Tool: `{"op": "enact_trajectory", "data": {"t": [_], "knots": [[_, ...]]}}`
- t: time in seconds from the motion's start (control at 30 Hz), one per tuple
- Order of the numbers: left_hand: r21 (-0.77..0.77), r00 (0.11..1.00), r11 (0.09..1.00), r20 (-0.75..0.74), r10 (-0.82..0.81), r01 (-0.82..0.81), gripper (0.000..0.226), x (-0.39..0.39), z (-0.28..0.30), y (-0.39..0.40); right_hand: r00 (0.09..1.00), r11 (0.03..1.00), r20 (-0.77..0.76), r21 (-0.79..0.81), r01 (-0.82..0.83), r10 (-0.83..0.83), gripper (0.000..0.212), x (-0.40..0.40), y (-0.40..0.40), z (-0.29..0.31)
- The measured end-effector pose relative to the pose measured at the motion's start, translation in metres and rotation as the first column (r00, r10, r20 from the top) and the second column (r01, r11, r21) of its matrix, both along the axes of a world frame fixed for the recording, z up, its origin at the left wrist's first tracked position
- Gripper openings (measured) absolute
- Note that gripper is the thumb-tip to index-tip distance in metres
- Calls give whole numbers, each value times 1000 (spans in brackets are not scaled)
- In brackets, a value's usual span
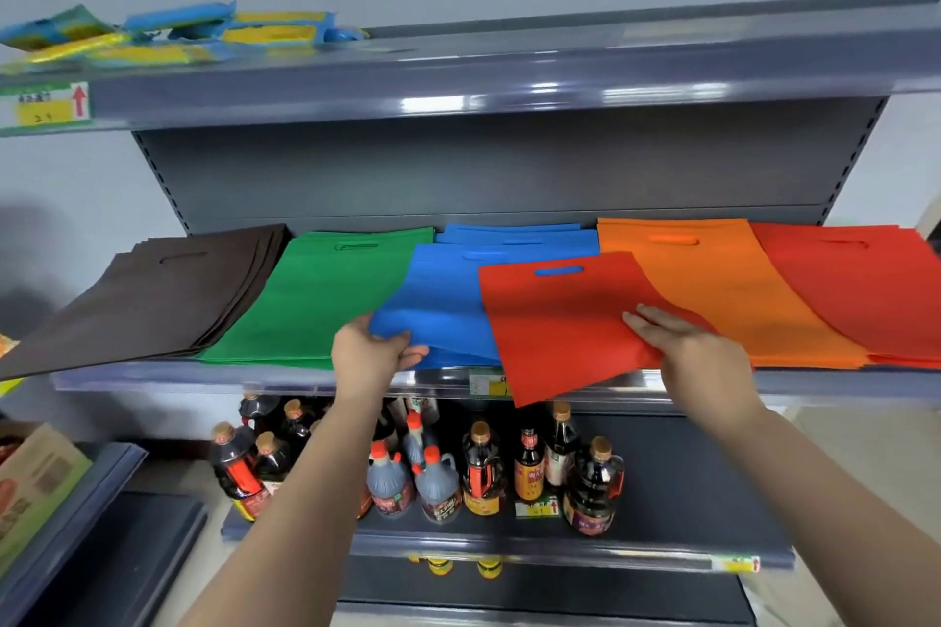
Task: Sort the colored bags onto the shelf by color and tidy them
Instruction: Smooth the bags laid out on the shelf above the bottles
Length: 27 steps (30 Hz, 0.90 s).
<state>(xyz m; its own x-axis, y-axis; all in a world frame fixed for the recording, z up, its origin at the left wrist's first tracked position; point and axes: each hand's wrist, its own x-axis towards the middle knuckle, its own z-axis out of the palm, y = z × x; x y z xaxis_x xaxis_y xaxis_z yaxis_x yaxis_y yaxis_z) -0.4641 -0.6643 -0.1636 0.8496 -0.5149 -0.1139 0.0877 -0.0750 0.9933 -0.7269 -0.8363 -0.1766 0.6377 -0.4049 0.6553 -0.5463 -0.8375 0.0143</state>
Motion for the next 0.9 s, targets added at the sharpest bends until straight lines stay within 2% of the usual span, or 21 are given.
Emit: {"op": "enact_trajectory", "data": {"t": [0.17, 0.27, 0.33, 0.43, 0.53, 0.57, 0.6, 0.7, 0.77, 0.8, 0.9], "knots": [[-26, 999, 999, -22, -25, 25, 47, 16, -7, -27, 999, 1000, -28, -1, 21, -21, 74, 13, -1, -10], [40, 995, 994, 1, -101, 101, 39, 22, -9, -38, 998, 999, -45, -21, 32, -33, 69, 20, -2, -13], [167, 985, 979, 102, -136, 118, 34, 25, -7, -38, 997, 999, -58, -5, 54, -54, 70, 23, -2, -14], [366, 925, 930, 337, -177, 45, 42, 30, -10, -29, 994, 996, -79, 37, 82, -78, 78, 23, -2, -19], [412, 827, 911, 503, -253, 28, 23, 19, -13, -22, 994, 995, -96, 84, 55, -47, 75, 19, 1, -26], [439, 794, 898, 533, -292, 35, 26, 13, -16, -22, 993, 995, -108, 88, 55, -45, 74, 17, 2, -28], [475, 781, 878, 524, -339, 62, 36, 7, -19, -23, 992, 995, -121, 90, 54, -43, 74, 15, 4, -29], [563, 818, 795, 334, -468, 225, 52, -14, -28, -33, 991, 997, -129, 76, 34, -24, 68, 9, 1, -33], [524, 855, 813, 271, -442, 254, 49, -28, -34, -41, 995, 999, -102, 32, 6, -2, 49, 4, -5, -36], [494, 876, 835, 257, -408, 244, 47, -34, -35, -45, 994, 999, -106, 34, 1, 3, 48, 0, -7, -38], [382, 929, 886, 150, -339, 262, 36, -54, -32, -56, 983, 991, -179, 131, -6, 30, 73, -12, -12, -43]]}}
